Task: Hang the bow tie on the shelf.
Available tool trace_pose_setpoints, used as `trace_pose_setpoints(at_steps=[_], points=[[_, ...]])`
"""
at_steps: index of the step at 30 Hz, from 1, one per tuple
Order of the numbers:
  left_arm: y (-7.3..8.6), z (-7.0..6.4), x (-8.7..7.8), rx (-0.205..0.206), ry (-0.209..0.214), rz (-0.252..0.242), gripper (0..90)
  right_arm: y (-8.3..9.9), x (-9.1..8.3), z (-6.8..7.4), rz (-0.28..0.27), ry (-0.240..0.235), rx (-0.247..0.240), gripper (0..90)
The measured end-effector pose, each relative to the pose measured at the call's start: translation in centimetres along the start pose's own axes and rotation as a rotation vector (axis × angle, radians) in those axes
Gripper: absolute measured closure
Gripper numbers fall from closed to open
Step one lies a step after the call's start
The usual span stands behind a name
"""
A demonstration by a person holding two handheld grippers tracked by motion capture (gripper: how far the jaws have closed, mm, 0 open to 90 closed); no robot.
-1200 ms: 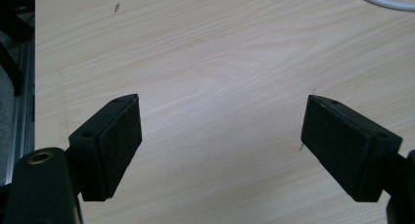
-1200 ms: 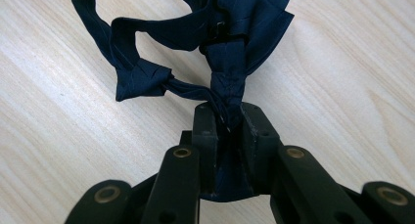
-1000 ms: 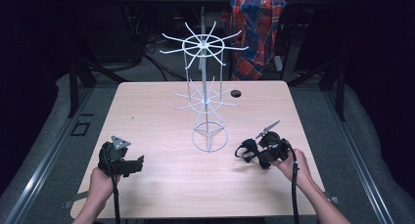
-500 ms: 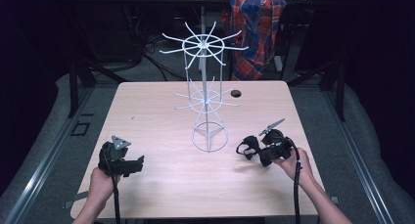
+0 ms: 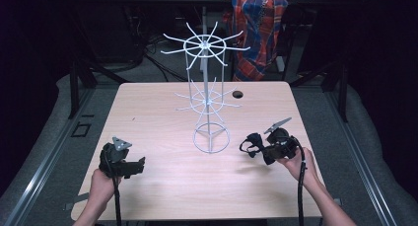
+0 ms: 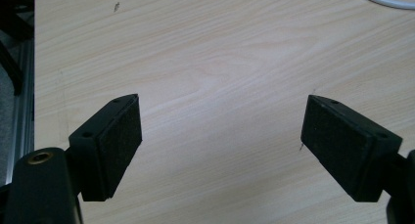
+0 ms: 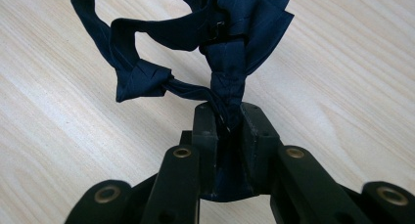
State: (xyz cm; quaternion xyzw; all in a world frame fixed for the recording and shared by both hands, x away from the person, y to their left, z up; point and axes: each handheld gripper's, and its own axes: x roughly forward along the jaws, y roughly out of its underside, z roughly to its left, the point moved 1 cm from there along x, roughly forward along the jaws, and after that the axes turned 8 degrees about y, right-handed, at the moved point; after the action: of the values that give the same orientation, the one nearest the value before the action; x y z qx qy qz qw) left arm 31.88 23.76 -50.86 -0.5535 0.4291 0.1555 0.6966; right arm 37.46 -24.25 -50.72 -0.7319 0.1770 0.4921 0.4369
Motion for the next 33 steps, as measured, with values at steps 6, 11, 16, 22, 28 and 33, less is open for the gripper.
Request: trace_pose_setpoints(at_steps=[6,11,16,22,28,33], points=[[0.0,0.0,0.0,-0.001,-0.002,0.001,15.5,-0.2,-0.3,-0.3,-0.020,0.004,0.004,78.2],[0.0,0.0,0.0,0.000,-0.004,0.001,15.6,-0.5,-0.6,-0.5,-0.029,0.011,0.004,78.3],[0.1,0.0,0.0,-0.001,-0.005,0.000,15.6,-0.8,-0.9,-0.7,-0.061,0.011,0.030,78.2],[0.1,0.0,-0.1,0.000,-0.002,0.004,15.5,-1.4,-1.7,-0.9,-0.082,-0.004,0.034,78.3],[0.1,0.0,-0.1,-0.002,-0.004,0.003,15.5,-1.7,-2.2,-1.0,-0.101,0.000,0.039,78.3],[0.1,0.0,-0.1,-0.001,-0.004,0.002,15.5,-1.7,-2.5,-1.1,-0.119,-0.018,0.054,78.3]])
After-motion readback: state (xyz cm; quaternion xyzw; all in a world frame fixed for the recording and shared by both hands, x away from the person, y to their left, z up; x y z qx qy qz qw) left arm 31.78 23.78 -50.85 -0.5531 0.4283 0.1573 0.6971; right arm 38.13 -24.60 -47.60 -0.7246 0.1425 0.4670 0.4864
